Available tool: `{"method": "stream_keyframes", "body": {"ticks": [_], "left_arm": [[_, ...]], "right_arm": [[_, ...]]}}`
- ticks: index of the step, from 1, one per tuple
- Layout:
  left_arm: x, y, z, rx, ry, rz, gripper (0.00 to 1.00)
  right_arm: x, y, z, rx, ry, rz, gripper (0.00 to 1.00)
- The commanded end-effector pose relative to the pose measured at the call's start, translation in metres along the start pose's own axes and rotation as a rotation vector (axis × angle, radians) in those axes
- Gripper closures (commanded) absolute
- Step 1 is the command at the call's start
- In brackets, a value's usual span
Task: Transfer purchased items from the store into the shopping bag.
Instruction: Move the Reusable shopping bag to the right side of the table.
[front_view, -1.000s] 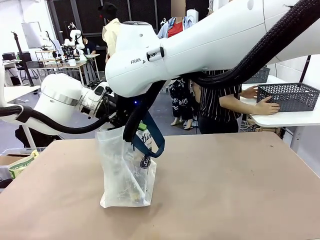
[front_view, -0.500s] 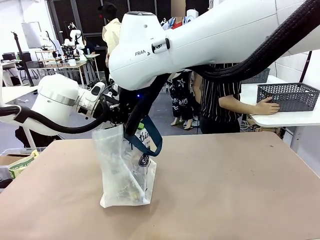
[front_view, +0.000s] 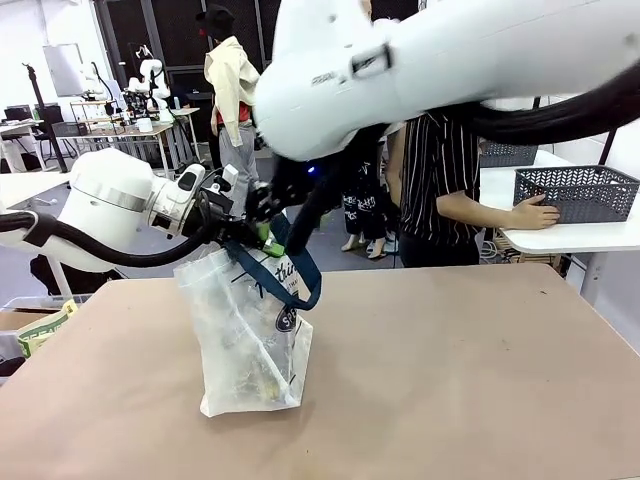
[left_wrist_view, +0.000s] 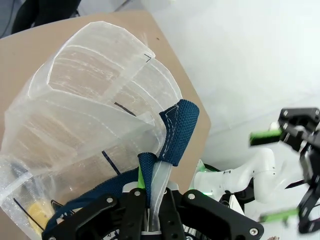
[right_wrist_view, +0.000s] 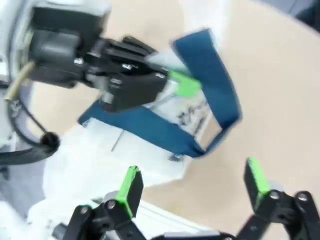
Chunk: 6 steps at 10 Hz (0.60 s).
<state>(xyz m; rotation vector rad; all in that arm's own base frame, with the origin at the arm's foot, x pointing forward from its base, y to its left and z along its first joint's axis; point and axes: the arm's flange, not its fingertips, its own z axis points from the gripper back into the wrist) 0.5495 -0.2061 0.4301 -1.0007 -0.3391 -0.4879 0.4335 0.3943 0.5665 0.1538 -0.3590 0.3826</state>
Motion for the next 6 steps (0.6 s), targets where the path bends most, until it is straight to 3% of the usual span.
{"method": "stream_keyframes", "body": {"ticks": [1,3,6], "left_arm": [[-0.006,-0.003,0.003,0.016,-0.005,-0.025,1.00],[-0.001,-0.006,0.003,0.059,0.005,-0.044,1.00],[0.003,-0.020,0.007,0.106,0.010,-0.067,1.00]], "right_arm": [[-0.035,-0.044,0.036,-0.081,-0.042,-0.162,0.00],[-0.046,-0.104,0.065,-0.165,-0.014,-0.314,0.00],[-0.074,-0.194,0.073,-0.261,0.127,-0.557,0.00]]}}
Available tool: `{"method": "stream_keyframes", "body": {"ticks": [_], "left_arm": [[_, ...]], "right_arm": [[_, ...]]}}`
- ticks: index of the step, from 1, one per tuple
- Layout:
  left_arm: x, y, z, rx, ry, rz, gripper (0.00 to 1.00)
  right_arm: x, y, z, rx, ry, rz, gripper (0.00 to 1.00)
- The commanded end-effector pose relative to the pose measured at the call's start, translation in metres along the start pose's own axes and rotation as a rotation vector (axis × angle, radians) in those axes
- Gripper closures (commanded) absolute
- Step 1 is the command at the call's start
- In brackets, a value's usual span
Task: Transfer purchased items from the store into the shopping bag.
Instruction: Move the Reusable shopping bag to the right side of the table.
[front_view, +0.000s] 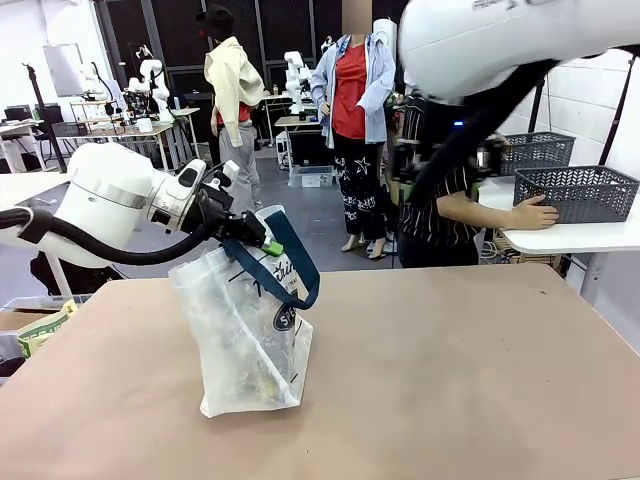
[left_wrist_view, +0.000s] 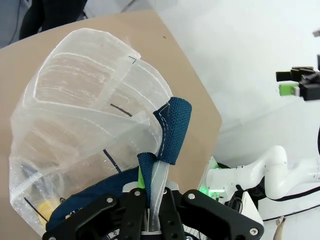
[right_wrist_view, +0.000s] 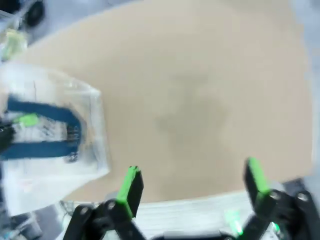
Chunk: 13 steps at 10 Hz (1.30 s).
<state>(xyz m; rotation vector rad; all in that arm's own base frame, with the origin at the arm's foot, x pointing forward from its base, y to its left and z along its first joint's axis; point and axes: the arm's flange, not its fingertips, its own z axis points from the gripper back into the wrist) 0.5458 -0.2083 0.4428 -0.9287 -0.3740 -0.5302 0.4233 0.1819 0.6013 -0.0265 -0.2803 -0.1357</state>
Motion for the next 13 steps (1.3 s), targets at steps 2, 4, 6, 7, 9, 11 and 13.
{"method": "stream_keyframes", "body": {"ticks": [2,4,6,7,9,11,13], "left_arm": [[0.000,-0.017,0.005,0.080,0.015,-0.029,1.00],[-0.001,-0.020,0.008,0.101,0.019,-0.026,1.00],[0.001,-0.022,0.012,0.126,0.015,-0.023,1.00],[0.003,-0.026,0.014,0.139,0.002,-0.022,1.00],[0.008,-0.035,0.021,0.199,-0.024,-0.043,1.00],[0.016,-0.055,0.043,0.319,-0.052,-0.069,1.00],[0.021,-0.072,0.075,0.434,-0.088,-0.067,1.00]], "right_arm": [[0.002,-0.057,-0.029,-0.062,0.123,-0.187,0.00],[0.006,-0.090,-0.049,-0.023,0.155,-0.262,0.00],[0.010,-0.103,-0.073,0.013,0.192,-0.276,0.00],[0.012,-0.101,-0.053,-0.054,0.172,-0.248,0.00],[0.012,-0.101,-0.053,-0.054,0.172,-0.248,0.00],[0.012,-0.101,-0.053,-0.054,0.172,-0.248,0.00],[0.012,-0.101,-0.053,-0.054,0.172,-0.248,0.00]]}}
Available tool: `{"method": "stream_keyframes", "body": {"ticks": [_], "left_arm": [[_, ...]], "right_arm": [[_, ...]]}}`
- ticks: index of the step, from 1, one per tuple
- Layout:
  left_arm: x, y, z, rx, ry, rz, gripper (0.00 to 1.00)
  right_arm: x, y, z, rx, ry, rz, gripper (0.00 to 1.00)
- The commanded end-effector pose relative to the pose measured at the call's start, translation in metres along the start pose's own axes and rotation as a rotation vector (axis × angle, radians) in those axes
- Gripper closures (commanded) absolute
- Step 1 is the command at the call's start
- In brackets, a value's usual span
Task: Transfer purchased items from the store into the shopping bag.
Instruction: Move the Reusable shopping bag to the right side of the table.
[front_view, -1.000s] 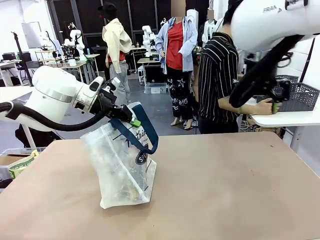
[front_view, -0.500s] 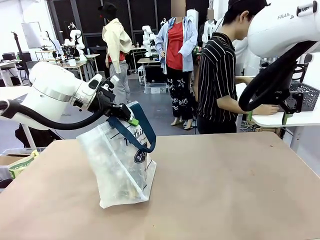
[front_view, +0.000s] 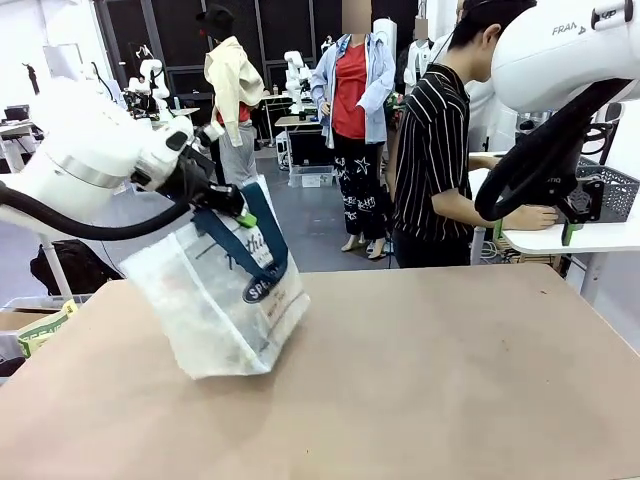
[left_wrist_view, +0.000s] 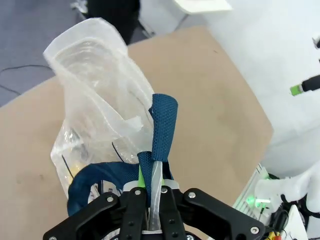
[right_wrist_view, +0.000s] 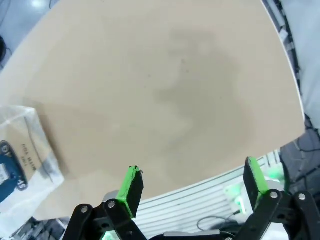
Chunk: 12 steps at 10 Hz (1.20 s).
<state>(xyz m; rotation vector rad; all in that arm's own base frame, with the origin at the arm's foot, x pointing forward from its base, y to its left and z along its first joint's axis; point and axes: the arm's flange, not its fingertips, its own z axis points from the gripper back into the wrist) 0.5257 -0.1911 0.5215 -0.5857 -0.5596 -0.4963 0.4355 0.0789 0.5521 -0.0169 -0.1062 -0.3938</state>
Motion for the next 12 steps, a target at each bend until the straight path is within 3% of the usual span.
{"method": "stream_keyframes", "body": {"ticks": [1,5,9,12], "left_arm": [[0.005,-0.011,0.042,0.145,-0.016,0.033,1.00],[0.009,0.016,0.120,0.390,-0.052,0.174,1.00],[-0.034,0.084,0.206,0.521,-0.101,0.322,1.00],[-0.063,0.120,0.212,0.558,-0.028,0.341,1.00]], "right_arm": [[0.001,-0.001,0.002,-0.016,-0.004,0.005,0.00],[0.001,-0.001,0.002,-0.016,-0.004,0.005,0.00],[0.001,-0.001,0.002,-0.016,-0.004,0.005,0.00],[0.001,-0.001,0.002,-0.016,-0.004,0.005,0.00]]}}
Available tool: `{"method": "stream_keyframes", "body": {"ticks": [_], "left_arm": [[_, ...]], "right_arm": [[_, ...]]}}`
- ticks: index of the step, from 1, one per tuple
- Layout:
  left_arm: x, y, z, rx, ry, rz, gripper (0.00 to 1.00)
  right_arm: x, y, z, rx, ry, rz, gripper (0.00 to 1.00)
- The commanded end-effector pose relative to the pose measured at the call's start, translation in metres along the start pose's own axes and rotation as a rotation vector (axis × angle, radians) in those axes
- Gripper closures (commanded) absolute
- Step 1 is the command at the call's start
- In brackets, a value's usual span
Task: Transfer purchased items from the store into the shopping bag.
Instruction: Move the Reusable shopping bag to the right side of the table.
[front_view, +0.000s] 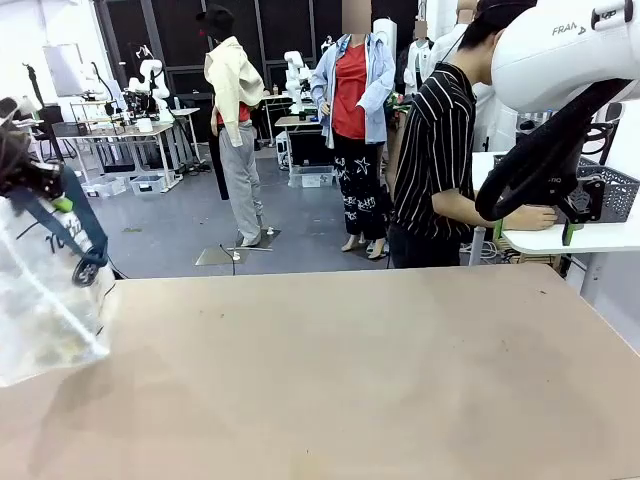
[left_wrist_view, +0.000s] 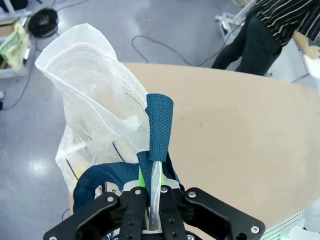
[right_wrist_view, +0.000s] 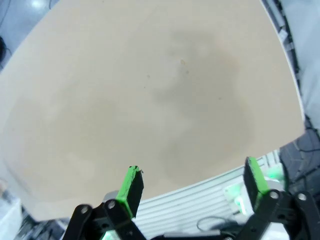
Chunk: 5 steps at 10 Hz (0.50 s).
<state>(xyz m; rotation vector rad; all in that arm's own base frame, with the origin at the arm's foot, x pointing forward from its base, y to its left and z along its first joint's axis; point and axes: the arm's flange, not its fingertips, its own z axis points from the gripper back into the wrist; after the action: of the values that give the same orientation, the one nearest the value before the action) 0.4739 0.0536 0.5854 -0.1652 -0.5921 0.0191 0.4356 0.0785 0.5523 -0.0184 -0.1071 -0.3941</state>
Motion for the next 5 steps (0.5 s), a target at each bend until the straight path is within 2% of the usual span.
{"method": "stream_keyframes", "body": {"ticks": [1,3,5], "left_arm": [[0.002,0.002,-0.013,0.021,0.032,0.004,1.00],[0.001,0.008,-0.029,0.033,0.062,0.032,0.97],[0.004,0.007,-0.031,0.063,0.070,0.022,0.57]], "right_arm": [[0.000,0.000,0.002,-0.015,-0.003,0.005,0.00],[0.000,0.000,0.002,-0.015,-0.003,0.005,0.00],[0.000,0.000,0.002,-0.015,-0.003,0.005,0.00]]}}
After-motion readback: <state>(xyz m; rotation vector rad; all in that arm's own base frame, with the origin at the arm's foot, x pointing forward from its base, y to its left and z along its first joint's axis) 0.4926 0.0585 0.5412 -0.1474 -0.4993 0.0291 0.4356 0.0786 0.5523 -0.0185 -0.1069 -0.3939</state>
